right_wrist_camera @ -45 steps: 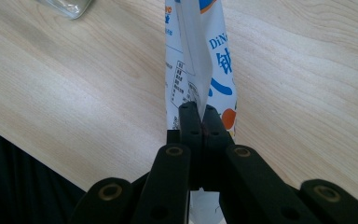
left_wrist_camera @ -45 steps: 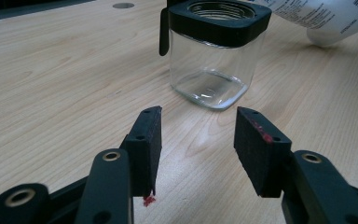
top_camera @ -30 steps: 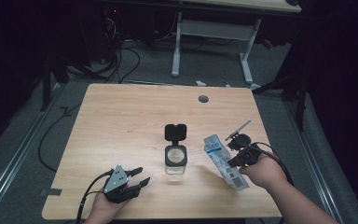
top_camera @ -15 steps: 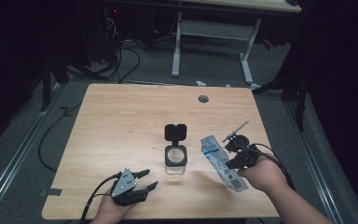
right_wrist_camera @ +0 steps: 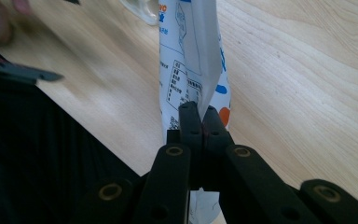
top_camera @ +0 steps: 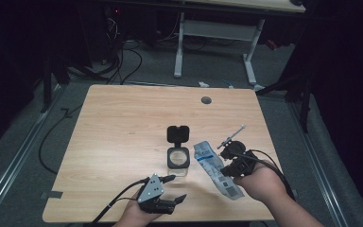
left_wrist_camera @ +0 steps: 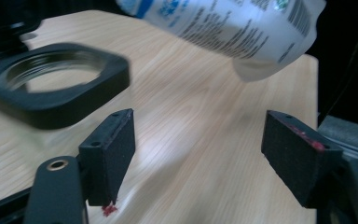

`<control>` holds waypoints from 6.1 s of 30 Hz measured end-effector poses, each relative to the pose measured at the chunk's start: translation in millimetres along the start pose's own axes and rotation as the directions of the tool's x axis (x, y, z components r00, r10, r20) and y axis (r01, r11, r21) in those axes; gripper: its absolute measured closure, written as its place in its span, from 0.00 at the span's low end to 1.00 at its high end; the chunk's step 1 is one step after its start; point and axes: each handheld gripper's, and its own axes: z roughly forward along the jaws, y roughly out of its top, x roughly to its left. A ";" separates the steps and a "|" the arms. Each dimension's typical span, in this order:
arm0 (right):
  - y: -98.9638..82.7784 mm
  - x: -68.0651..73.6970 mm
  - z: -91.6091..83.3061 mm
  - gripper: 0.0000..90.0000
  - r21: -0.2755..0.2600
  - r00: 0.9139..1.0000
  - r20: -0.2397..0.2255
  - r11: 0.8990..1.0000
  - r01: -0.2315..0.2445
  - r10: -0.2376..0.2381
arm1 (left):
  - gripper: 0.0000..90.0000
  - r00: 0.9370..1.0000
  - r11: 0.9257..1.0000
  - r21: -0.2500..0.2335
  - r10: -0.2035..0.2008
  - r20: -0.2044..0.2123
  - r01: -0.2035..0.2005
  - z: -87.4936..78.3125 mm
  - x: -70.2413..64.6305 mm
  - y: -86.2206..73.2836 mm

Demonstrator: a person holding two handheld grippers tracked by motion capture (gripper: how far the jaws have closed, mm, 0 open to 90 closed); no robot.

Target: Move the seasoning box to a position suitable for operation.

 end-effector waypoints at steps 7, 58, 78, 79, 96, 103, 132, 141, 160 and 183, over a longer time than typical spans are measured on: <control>2.7 4.5 -1.1 1.00 -0.004 1.000 -0.016 1.000 -0.023 0.023 | 0.29 1.000 1.000 -0.002 0.018 0.003 -0.018 10.9 -7.0 1.6; 31.1 31.0 -12.5 1.00 0.001 0.997 -0.080 1.000 -0.010 0.011 | 0.28 0.998 0.999 0.024 0.024 0.059 -0.026 82.0 -41.2 20.2; 37.8 38.9 -16.6 1.00 0.001 0.998 -0.056 1.000 0.024 -0.023 | 0.55 0.998 0.997 -0.025 0.067 -0.013 -0.068 67.8 -45.5 21.3; 37.7 38.8 -16.6 1.00 0.001 0.998 -0.055 1.000 0.021 -0.021 | 0.55 0.998 0.997 -0.026 0.069 -0.014 -0.069 67.6 -45.9 21.3; 42.9 35.2 -11.8 1.00 0.017 0.999 -0.039 0.999 0.031 -0.030 | 0.57 0.998 0.998 -0.010 0.067 0.013 -0.067 66.1 -46.8 21.8; 44.9 31.7 -6.8 1.00 0.017 0.999 -0.038 1.000 0.026 -0.025 | 0.59 0.996 0.996 -0.001 0.091 0.021 -0.091 66.0 -46.6 22.4; 66.1 31.7 0.8 1.00 0.005 0.998 -0.031 0.998 0.056 -0.056 | 0.60 0.998 0.998 -0.011 0.055 -0.006 -0.055 60.8 -33.5 23.0; 72.6 31.3 2.7 1.00 0.009 0.997 -0.025 0.997 0.070 -0.070 | 0.60 0.999 0.999 -0.021 0.038 -0.005 -0.038 61.4 -31.9 24.5; 77.9 32.8 3.2 1.00 0.005 0.998 -0.009 0.998 0.068 -0.068 | 0.61 0.999 0.999 -0.033 0.043 0.000 -0.043 62.5 -32.3 29.9; 78.4 30.3 -0.9 1.00 -0.019 0.997 0.000 0.997 0.078 -0.078 | 0.61 0.999 0.998 -0.041 0.049 -0.011 -0.049 63.6 -31.5 34.7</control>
